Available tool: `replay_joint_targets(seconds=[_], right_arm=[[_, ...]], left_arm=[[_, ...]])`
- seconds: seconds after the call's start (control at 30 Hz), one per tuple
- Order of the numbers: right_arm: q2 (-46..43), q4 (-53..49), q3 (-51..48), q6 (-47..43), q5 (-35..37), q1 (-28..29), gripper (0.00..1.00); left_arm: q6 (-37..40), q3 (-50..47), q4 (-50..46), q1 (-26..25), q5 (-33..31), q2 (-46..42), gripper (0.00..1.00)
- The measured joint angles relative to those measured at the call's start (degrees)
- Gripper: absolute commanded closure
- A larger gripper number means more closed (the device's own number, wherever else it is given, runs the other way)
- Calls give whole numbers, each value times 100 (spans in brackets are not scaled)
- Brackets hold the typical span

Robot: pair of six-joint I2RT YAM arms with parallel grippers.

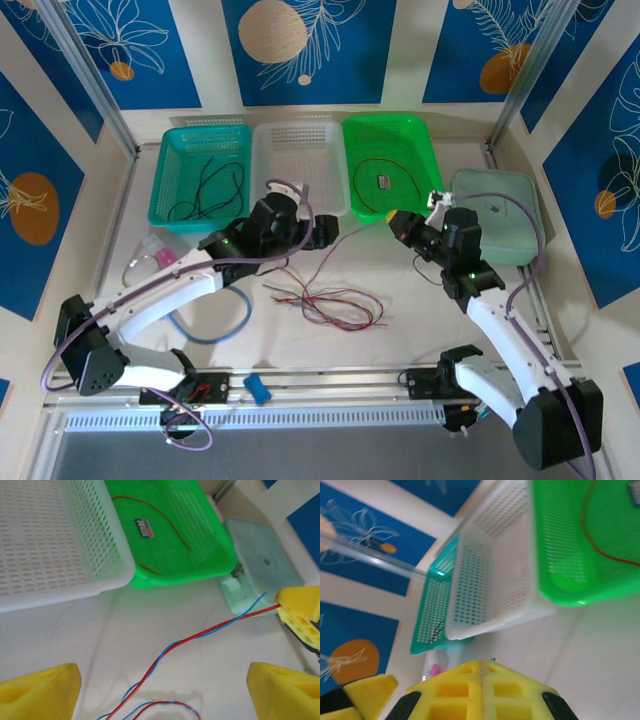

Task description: Untangle the cables

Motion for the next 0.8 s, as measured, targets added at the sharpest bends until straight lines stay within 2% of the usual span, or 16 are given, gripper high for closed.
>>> replay_joint_targets(seconds=[0.17, 0.37, 0.5, 0.73, 0.8], right_arm=[[575, 623, 643, -358, -619, 308, 100], [968, 1163, 1064, -592, -949, 774, 100], [1189, 1322, 1147, -612, -1010, 938, 100], [1353, 1379, 1263, -649, -1016, 1086, 100], [1381, 1388, 1305, -651, -1038, 1106, 100]], left_arm=[[-284, 4, 153, 387, 649, -136, 20], [-481, 7, 411, 516, 1200, -144, 27], [-590, 7, 605, 531, 1423, -144, 31], [-717, 9, 756, 533, 1569, -144, 46], [-719, 9, 780, 535, 1591, -144, 47]])
